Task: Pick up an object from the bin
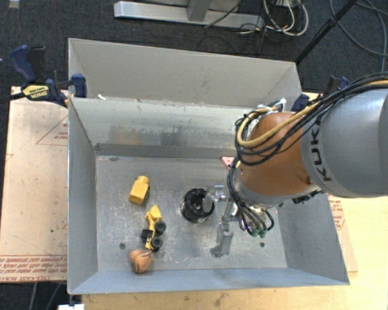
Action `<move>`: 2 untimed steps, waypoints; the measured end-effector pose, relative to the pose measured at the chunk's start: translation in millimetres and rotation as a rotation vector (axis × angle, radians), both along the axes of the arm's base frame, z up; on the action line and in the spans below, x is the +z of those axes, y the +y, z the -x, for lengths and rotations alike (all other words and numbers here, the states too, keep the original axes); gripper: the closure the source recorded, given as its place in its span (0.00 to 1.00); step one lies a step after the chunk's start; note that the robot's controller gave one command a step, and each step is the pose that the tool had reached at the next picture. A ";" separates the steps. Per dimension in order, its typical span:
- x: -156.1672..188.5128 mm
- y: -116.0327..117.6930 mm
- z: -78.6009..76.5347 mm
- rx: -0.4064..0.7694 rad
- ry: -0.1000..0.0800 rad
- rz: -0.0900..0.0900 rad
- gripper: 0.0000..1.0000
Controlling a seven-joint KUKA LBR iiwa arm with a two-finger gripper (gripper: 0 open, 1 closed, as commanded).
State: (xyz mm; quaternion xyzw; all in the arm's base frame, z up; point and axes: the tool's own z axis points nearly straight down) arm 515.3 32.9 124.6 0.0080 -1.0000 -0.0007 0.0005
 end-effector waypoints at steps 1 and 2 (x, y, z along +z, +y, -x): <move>-22.5 0.7 -14.7 -0.023 -0.003 -0.002 0.00; -41.9 24.7 -27.4 -0.023 -0.004 0.002 0.00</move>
Offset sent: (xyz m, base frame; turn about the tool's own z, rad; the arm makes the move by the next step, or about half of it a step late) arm 0.0343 0.0492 -0.0546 0.0096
